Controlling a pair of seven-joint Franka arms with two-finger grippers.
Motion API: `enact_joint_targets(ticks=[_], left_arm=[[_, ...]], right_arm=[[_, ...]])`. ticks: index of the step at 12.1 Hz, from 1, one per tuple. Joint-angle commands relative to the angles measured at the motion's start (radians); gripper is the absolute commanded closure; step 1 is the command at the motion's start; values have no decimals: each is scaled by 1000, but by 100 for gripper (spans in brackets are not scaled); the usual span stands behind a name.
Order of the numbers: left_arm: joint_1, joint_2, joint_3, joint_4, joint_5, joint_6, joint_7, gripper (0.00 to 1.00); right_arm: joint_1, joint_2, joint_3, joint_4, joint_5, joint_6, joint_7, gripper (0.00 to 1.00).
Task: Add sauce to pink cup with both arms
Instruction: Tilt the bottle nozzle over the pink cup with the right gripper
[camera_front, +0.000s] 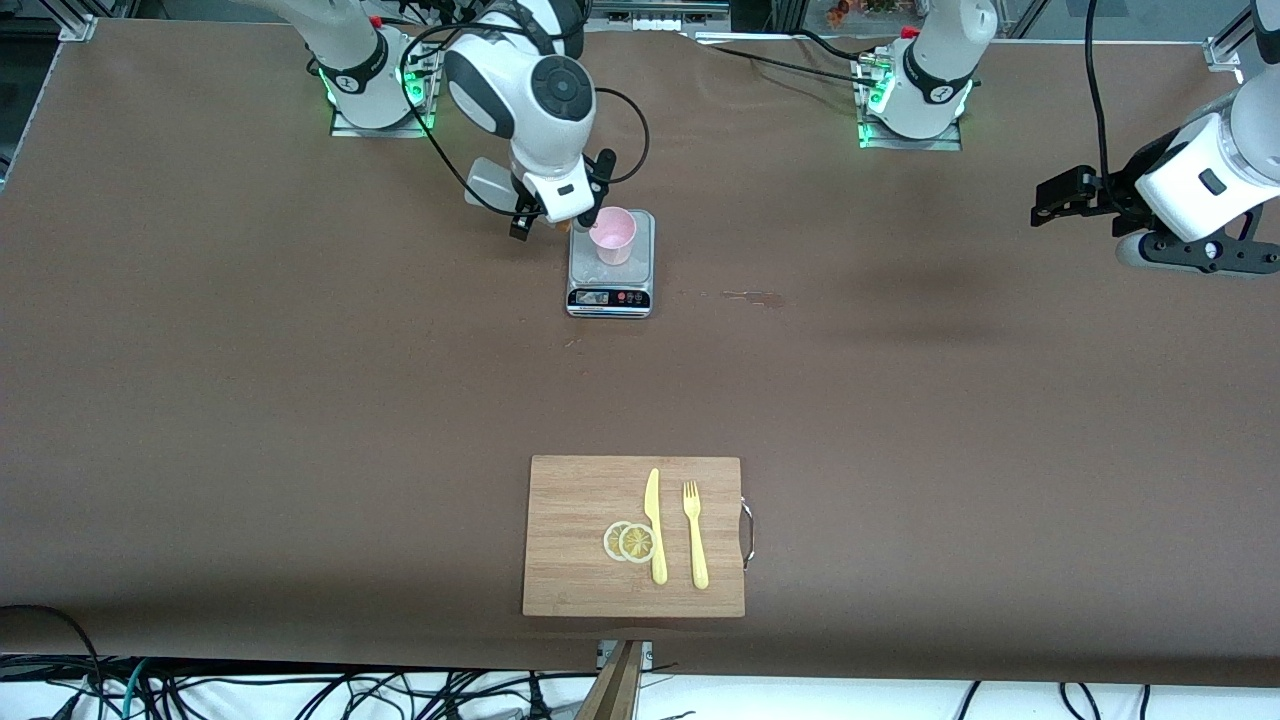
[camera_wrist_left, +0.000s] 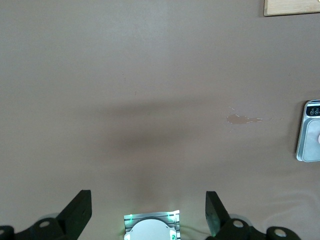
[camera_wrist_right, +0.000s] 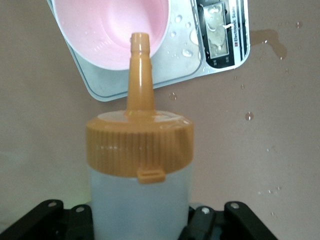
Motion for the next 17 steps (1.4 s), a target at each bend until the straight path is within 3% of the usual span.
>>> enact_joint_targets(ticks=[1,8,10,13,17], left_arm=[[5,7,-3,22,2,-12,21,0],[5,7,-1,20,0,-12,21,0],[5,7,-1,22,0,-12,21,0],[5,7,-1,22,0,-12,21,0],[5,7,-3,22,0,-11,21,0]], right_arm=[[41,66,9,119,-35,-102,54,86],[54,76,13,153,-80,-190,52,81],[48,51,13,154,-72,-190,38,75],[18,-22,12,153,-31,-197,-23,75],[-165,-130,13,142,81,-222,-283,75]])
